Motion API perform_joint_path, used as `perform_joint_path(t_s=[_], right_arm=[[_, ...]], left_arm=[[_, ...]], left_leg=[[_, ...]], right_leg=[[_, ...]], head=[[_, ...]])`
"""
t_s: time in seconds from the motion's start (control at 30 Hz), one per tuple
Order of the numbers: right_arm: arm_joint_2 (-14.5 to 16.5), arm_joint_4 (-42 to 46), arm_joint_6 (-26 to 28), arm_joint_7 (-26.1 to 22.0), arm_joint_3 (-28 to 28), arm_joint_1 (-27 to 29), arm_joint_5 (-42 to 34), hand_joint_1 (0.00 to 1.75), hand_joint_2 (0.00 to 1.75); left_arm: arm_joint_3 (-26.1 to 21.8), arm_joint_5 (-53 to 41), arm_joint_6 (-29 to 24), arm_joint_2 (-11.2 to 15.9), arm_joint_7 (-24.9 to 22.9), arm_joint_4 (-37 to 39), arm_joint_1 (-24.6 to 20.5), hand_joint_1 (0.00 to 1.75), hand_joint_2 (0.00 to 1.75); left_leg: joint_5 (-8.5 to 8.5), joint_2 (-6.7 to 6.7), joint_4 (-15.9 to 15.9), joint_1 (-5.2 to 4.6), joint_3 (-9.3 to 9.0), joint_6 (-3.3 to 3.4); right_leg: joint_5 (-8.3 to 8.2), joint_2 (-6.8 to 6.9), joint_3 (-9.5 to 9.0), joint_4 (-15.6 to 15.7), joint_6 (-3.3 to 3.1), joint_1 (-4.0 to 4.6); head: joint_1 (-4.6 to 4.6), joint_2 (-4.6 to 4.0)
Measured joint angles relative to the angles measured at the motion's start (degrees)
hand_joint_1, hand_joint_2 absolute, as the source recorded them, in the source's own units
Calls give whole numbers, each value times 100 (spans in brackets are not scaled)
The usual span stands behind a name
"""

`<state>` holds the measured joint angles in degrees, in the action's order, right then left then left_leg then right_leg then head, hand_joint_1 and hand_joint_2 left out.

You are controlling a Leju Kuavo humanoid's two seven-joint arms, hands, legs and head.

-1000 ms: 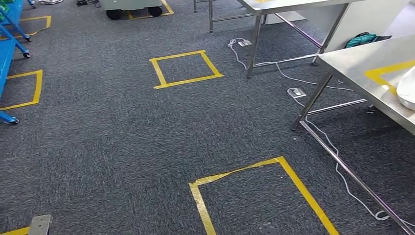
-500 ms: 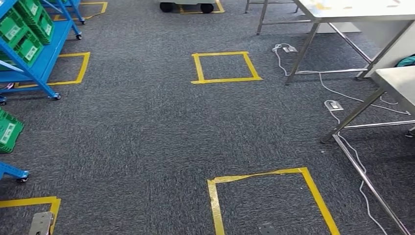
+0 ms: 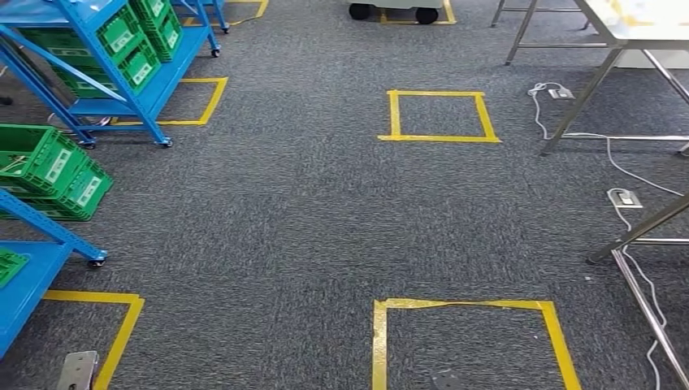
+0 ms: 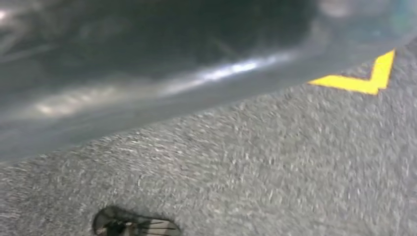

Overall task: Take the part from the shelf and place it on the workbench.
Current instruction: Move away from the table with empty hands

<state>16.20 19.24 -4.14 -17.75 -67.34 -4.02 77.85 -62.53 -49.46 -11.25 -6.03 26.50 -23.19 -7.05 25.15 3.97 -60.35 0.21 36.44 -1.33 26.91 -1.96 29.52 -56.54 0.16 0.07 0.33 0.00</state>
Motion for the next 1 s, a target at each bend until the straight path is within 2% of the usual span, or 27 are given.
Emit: perform_joint_path(t_s=[0.03, 0.07, 0.1, 0.13, 0.17, 0.2, 0.23, 0.27, 0.33, 0.4, 0.43, 0.47, 0.5, 0.53, 0.6, 0.63, 0.67, 0.7, 0.73, 0.8, 0.83, 0.87, 0.93, 0.97, 1.0], right_arm=[[0, 1, -1, -5, -2, 2, 1, 0, 0], [0, 1, -1, -8, -4, 3, 1, 0, 0], [0, 2, -1, -9, -5, 2, 1, 0, 0], [0, 2, -1, -11, -7, 2, 2, 0, 0], [0, 2, -3, -14, -10, 1, 3, 0, 0], [0, 2, -4, -16, -13, 0, 4, 0, 0], [-1, 2, -5, -20, -16, 0, 4, 0, 0], [-2, 3, -7, -22, -18, 1, 5, 0, 0], [-5, 7, -7, -29, -20, -3, 7, 0, 0], [-6, 8, -8, -40, -21, -13, 7, 0, 0], [-5, 8, -8, -47, -22, -18, 7, 0, 0], [-5, 8, -9, -54, -22, -22, 6, 0, 0], [-4, 8, -9, -57, -23, -22, 6, 0, 0], [-4, 8, -10, -60, -25, -21, 5, 0, 0], [-4, 8, -10, -58, -33, -18, 7, 0, 0], [-4, 8, -10, -58, -39, -19, 6, 0, 0], [-4, 8, -10, -58, -44, -20, 7, 0, 0], [-4, 8, -10, -58, -49, -20, 6, 0, 0], [-4, 8, -10, -58, -52, -16, 5, 0, 0], [-5, 8, -10, -58, -60, -5, 4, 0, 0], [-5, 8, -12, -58, -66, -3, 4, 0, 0], [-4, 8, -13, -58, -71, -8, 3, 0, 0], [5, 10, -15, -62, -77, -25, 4, 0, 0], [11, 11, -15, -66, -78, -30, 4, 0, 0], [16, 13, -14, -67, -79, -31, 5, 0, 0]], left_arm=[[3, -19, -17, -4, -6, 0, -10, 0, 0], [5, -38, -29, -7, -11, 1, -19, 0, 0], [7, -52, -38, -10, -20, 2, -17, 0, 0], [7, -62, -49, -11, -33, 4, -7, 0, 0], [7, -72, -59, -10, -48, 5, 6, 0, 0], [7, -80, -69, -8, -61, 7, 16, 0, 0], [7, -86, -77, -8, -68, 7, 21, 0, 0], [7, -90, -82, -9, -71, 9, 14, 0, 0], [8, -101, -92, -19, -72, 13, 4, 0, 0], [9, -121, -103, -16, -77, 17, 21, 0, 0], [9, -136, -111, -11, -81, 19, 37, 0, 0], [9, -147, -117, -6, -85, 20, 42, 0, 0], [9, -157, -123, -3, -88, 20, 37, 0, 0], [9, -162, -128, -3, -89, 20, 27, 0, 0], [9, -165, -133, -2, -92, 20, 9, 0, 0], [9, -167, -136, -2, -96, 20, 11, 0, 0], [9, -171, -138, -3, -99, 20, 17, 0, 0], [9, -174, -139, -6, -102, 20, 23, 0, 0], [9, -182, -139, -10, -104, 21, 28, 0, 0], [9, -201, -137, -19, -106, 25, 21, 0, 0], [9, -210, -136, -21, -108, 26, 19, 0, 0], [8, -216, -136, -22, -110, 28, 19, 0, 0], [8, -216, -146, -21, -116, 28, 29, 0, 0], [7, -214, -158, -21, -119, 29, 28, 0, 0], [7, -214, -175, -21, -121, 30, 19, 0, 0]], left_leg=[[187, -164, -362, -6, 180, -25], [359, -253, -757, -2, 381, -52], [454, -297, -1065, 8, 540, -73], [447, -322, -1203, 20, 614, -89], [332, -346, -1114, 31, 571, -99], [145, -399, -829, 39, 425, -105], [-46, -532, -440, 40, 221, -110], [-146, -670, -84, 25, 30, -100], [-146, -817, 299, -2, -178, -32], [-54, -677, 331, -6, -222, 75], [-24, -609, 335, -2, -266, 125], [5, -541, 332, -2, -321, 177], [27, -475, 328, -2, -384, 225], [56, -415, 329, -3, -436, 259], [122, -263, 328, -8, -535, 290], [173, -173, 328, -11, -601, 294], [236, -76, 328, -12, -679, 294], [309, 22, 328, -9, -771, 289], [386, 113, 333, -5, -850, 279], [529, 278, 330, 2, -972, 239], [576, 352, 344, 4, -998, 212], [596, 410, 351, 7, -1028, 181], [570, 439, 332, 14, -1015, 120], [539, 326, 194, 6, -939, 92], [547, 168, -47, -7, -787, 66]], right_leg=[[7, 84, -4, 2, -13, 4], [20, 174, -7, 1, -21, 7], [35, 262, -14, 1, -22, 8], [59, 348, -29, 1, -18, 8], [87, 428, -54, 1, -7, 7], [121, 506, -92, 1, 11, 5], [165, 581, -134, 1, 38, 9], [228, 652, -164, -2, 73, 25], [372, 774, -251, 12, 139, 63], [434, 837, -380, 15, 210, 59], [439, 774, -414, -33, 245, 36], [458, 645, -359, -184, 270, 14], [511, 498, -202, -454, 283, -3], [607, 344, 44, -838, 289, -13], [917, 229, 626, -1563, 284, -11], [1066, 213, 849, -1724, 275, -9], [1124, 200, 983, -1698, 263, -7], [1028, 172, 1031, -1502, 253, -7], [745, 95, 1018, -1184, 248, -11], [-23, -131, 950, -545, 238, -23], [-310, -209, 907, -365, 225, -25], [-449, -214, 880, -290, 202, -19], [-490, -105, 798, -262, 146, -12], [-479, -42, 762, -233, 115, -14], [-459, 15, 715, -200, 82, -18]], head=[[-12, 0], [-20, 0], [-19, 0], [-20, 0], [-21, 0], [-20, 0], [-21, 0], [-27, 0], [-17, 0], [6, 1], [12, 1], [12, 1], [20, 1], [31, 1], [57, 0], [62, 0], [67, 0], [72, 0], [76, 0], [99, 0], [106, 0], [114, 0], [107, 0], [100, 0], [88, 0]])
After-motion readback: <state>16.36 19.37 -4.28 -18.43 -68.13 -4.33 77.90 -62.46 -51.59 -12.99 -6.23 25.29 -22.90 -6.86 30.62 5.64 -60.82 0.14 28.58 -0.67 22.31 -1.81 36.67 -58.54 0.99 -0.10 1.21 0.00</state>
